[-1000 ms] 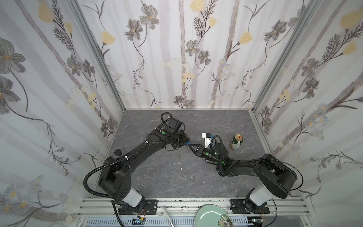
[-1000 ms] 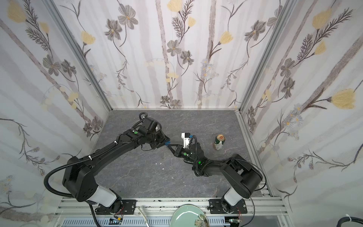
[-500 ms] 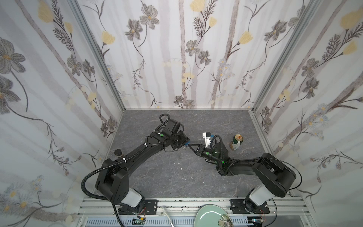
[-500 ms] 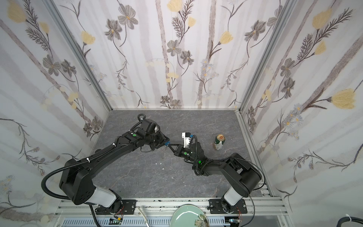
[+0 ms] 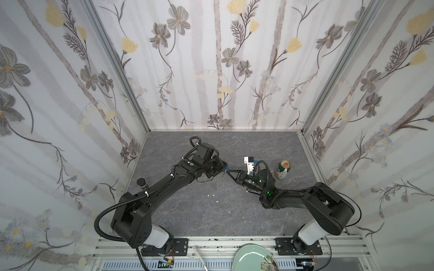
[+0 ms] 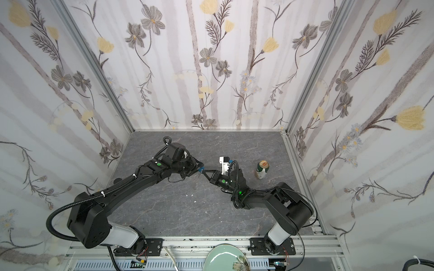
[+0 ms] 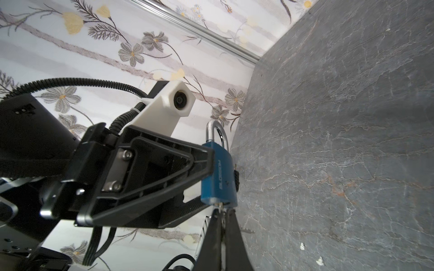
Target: Unlock with the key
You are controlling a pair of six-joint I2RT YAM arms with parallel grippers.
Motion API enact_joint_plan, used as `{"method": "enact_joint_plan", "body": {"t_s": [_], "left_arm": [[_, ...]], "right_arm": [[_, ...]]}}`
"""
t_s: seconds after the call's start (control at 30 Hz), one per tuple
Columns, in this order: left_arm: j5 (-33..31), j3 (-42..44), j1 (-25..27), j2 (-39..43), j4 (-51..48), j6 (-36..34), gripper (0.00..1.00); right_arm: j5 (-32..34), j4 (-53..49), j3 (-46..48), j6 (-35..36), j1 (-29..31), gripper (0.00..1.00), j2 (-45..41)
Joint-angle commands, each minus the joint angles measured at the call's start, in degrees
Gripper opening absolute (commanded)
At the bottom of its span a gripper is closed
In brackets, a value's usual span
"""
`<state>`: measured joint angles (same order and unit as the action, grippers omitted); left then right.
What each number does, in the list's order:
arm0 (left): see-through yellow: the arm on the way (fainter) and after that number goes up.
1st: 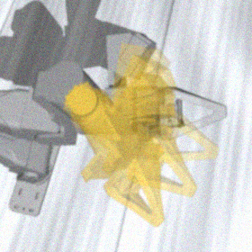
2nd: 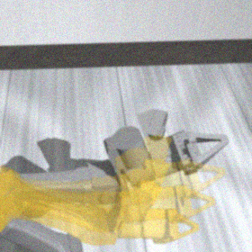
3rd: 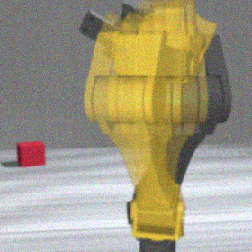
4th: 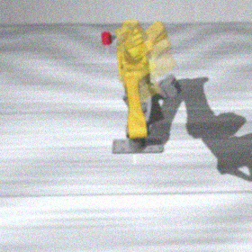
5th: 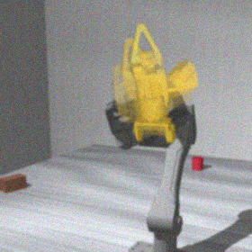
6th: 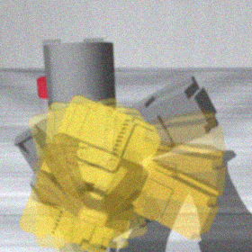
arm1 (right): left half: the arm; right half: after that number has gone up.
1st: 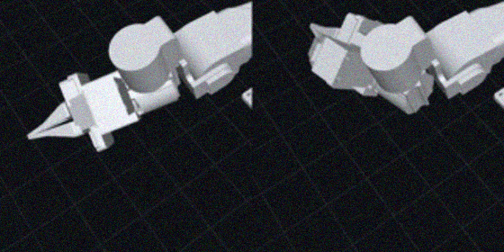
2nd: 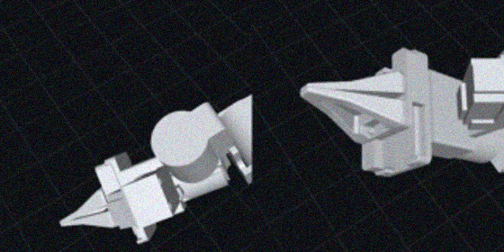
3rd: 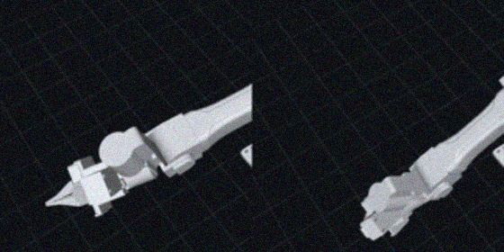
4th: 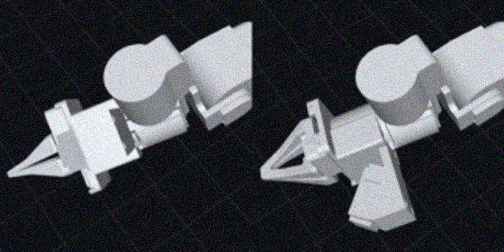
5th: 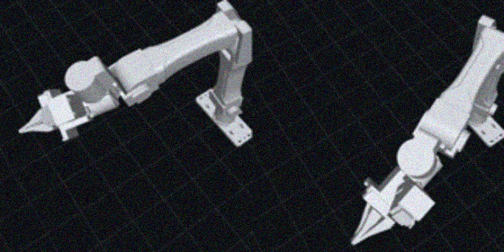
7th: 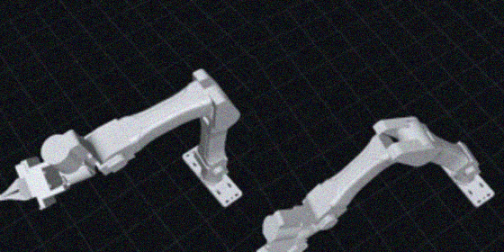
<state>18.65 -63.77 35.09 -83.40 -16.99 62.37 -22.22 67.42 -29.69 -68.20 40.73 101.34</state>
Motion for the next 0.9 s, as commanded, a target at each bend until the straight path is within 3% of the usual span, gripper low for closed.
{"method": "enact_joint_plan", "body": {"t_s": [0.0,0.17,0.87], "left_arm": [[2.78,0.65,0.08,0.67,5.65,0.39,0.0],[3.0,1.25,0.07,1.35,7.13,0.28,0.0],[5.91,4.44,-0.11,4.1,18.11,0.82,0.0]], "right_arm": [[-5.86,11.34,-0.62,-5.99,-0.09,0.0,1.35],[-7.65,15.77,-1.11,-10.98,-0.27,0.0,2.81],[-10.48,17.38,-2.83,-14.74,-0.43,0.0,2.99]]}}
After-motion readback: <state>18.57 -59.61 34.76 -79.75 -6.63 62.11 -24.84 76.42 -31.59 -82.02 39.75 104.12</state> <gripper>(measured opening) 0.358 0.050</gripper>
